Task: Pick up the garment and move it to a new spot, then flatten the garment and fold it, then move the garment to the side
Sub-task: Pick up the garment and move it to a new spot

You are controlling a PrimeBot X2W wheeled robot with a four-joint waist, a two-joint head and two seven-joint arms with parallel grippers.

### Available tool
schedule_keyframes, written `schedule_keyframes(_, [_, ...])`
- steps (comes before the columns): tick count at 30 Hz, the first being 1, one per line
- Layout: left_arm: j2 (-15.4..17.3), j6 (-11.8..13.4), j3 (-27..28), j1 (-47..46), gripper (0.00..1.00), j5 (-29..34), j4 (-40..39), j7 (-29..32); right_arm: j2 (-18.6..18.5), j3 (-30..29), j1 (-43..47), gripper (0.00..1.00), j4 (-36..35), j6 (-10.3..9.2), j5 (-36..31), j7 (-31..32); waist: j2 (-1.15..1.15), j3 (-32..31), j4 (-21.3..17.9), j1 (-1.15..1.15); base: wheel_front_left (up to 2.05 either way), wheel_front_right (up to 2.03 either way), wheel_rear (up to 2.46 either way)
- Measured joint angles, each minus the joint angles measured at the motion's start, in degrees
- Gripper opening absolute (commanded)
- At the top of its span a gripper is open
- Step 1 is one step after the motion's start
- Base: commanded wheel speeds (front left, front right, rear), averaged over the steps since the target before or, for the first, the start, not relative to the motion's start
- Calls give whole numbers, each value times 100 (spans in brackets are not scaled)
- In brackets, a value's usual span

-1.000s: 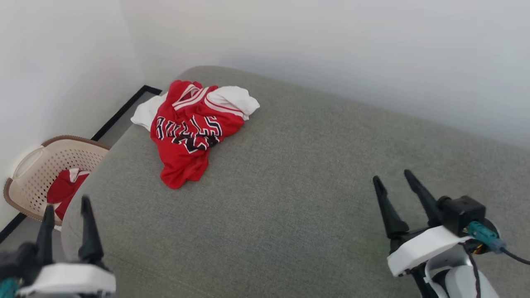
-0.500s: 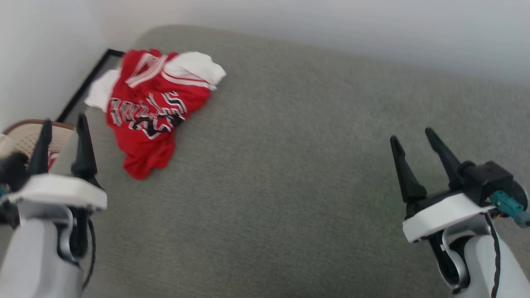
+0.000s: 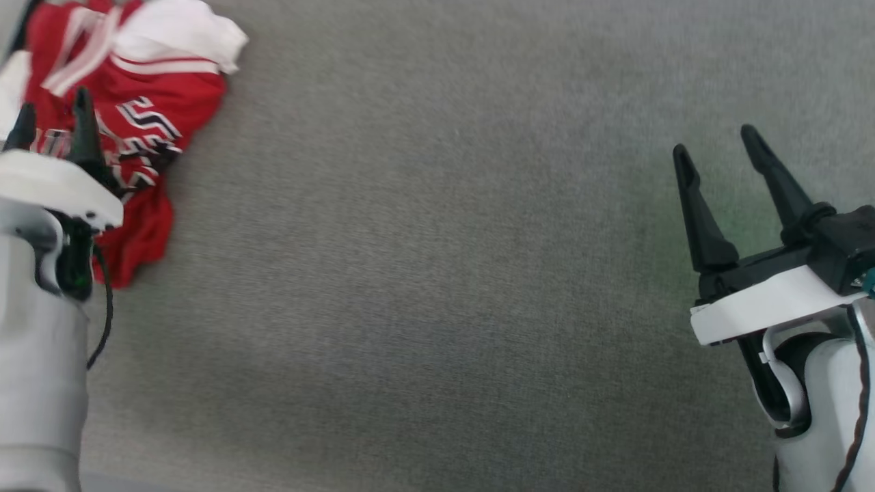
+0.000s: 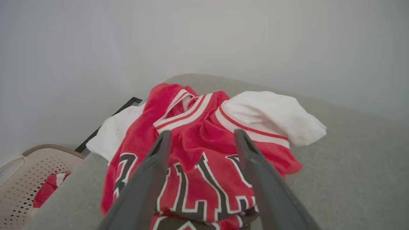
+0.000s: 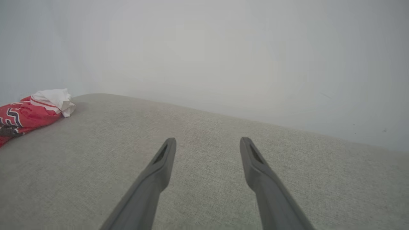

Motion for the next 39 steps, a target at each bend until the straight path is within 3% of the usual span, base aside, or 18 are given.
schedule_keyframes(10, [153, 13, 15, -1220, 100, -343, 1847, 1506, -69, 20, -128, 100, -398, 0, -207, 226, 0, 865, -279, 0, 0, 0, 0])
schedule_keyframes(19, [263, 114, 29, -1601, 100, -488, 2000, 2646, -79, 19, -128, 100, -513, 0, -250, 336, 1, 1100, -313, 0, 0, 0, 0])
schedule_keyframes(20, [263, 113, 46, -1605, 18, -521, 2001, 2677, -78, 24, -128, 100, -512, 0, -252, 352, 0, 1095, -307, 0, 0, 0, 0])
schedule_keyframes(21, [259, 104, 53, -1605, 0, -532, 2003, 2676, -79, 34, -130, 100, -512, 0, -250, 352, 0, 1086, -301, 0, 0, 0, 0])
schedule_keyframes(34, [472, -48, -372, -1483, 0, -393, 2068, 2047, 26, -5, -88, 100, -232, 0, -199, 151, 0, 577, -223, 0, 0, 0, 0])
schedule_keyframes(39, [653, -65, -747, -1477, 0, -381, 1552, 1717, 115, -42, 11, 100, -68, 0, -180, 44, 0, 185, -194, 0, 0, 0, 0])
